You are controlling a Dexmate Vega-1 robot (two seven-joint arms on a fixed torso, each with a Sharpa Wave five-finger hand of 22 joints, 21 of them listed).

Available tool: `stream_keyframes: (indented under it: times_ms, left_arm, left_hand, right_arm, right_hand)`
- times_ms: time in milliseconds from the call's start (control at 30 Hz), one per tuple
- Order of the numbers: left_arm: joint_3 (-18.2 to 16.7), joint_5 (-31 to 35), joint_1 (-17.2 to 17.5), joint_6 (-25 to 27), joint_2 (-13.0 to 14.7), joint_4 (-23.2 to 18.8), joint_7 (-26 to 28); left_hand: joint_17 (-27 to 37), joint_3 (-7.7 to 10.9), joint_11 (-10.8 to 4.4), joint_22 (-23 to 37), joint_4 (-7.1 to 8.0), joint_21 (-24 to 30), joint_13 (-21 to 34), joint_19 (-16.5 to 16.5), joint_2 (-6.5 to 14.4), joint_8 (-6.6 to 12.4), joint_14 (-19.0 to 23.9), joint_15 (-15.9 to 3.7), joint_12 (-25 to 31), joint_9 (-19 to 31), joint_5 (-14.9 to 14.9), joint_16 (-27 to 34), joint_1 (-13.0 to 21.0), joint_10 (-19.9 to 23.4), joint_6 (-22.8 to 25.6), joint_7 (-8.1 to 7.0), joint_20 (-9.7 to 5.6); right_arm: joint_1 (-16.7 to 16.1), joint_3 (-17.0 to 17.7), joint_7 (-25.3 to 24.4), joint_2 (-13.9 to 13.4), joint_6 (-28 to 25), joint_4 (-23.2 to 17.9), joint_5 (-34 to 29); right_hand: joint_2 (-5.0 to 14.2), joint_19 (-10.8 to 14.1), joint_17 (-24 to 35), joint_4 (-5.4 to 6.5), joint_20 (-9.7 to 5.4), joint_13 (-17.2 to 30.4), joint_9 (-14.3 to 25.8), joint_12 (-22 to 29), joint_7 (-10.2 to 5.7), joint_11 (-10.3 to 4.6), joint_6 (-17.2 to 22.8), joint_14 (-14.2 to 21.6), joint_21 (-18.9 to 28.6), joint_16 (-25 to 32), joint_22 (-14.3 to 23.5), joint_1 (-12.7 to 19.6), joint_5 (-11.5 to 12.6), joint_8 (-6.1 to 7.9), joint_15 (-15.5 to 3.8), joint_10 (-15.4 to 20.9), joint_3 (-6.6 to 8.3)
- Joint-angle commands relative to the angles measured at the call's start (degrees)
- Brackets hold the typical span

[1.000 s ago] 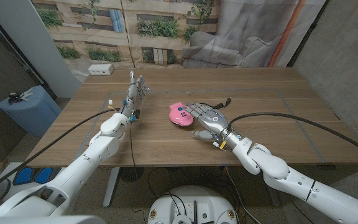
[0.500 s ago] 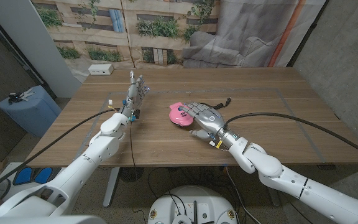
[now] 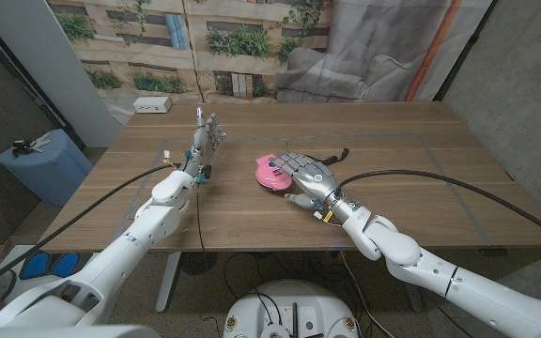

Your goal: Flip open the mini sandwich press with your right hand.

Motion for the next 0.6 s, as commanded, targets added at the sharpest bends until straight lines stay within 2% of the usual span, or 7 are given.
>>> stream_keyframes:
  times_ms: [33, 600]
  left_arm:
    - [0.0, 0.0, 0.0, 0.0, 0.0, 0.0, 0.0]
    - [0.0, 0.0, 0.0, 0.0, 0.0, 0.0, 0.0]
  left_hand:
    - [0.2, -0.43, 0.04, 0.2, 0.04, 0.4, 0.1, 0.2, 3.0, 0.29, -0.4, -2.11, 0.4, 0.3, 0.2, 0.2, 0.0, -0.4, -2.0, -0.47, -0.22]
    - [0.2, -0.43, -0.01, 0.2, 0.04, 0.3, 0.1, 0.1, 3.0, 0.3, -0.5, -2.09, 0.4, 0.3, 0.2, 0.2, 0.0, -0.3, -1.9, -0.46, -0.18]
  right_arm:
    - [1.4, -1.7, -2.4, 1.4, -0.7, 2.0, -0.2]
    - [3.1, -3.4, -4.4, 2.4, -1.2, 4.6, -0.1]
  right_hand:
    - [-0.35, 0.6, 0.0, 0.03, -0.26, 0.1, 0.1, -0.2, 0.21, 0.07, 0.4, 0.8, 0.3, 0.5, 0.1, 0.9, 0.0, 0.18, -0.05, 0.7, 0.58]
    - [-0.39, 1.2, 0.0, 0.32, -0.6, 0.1, 0.1, -0.2, 0.35, 0.02, 0.6, 1.3, 0.2, 0.6, 0.1, 1.9, -0.4, -0.01, -0.29, 1.3, 0.92]
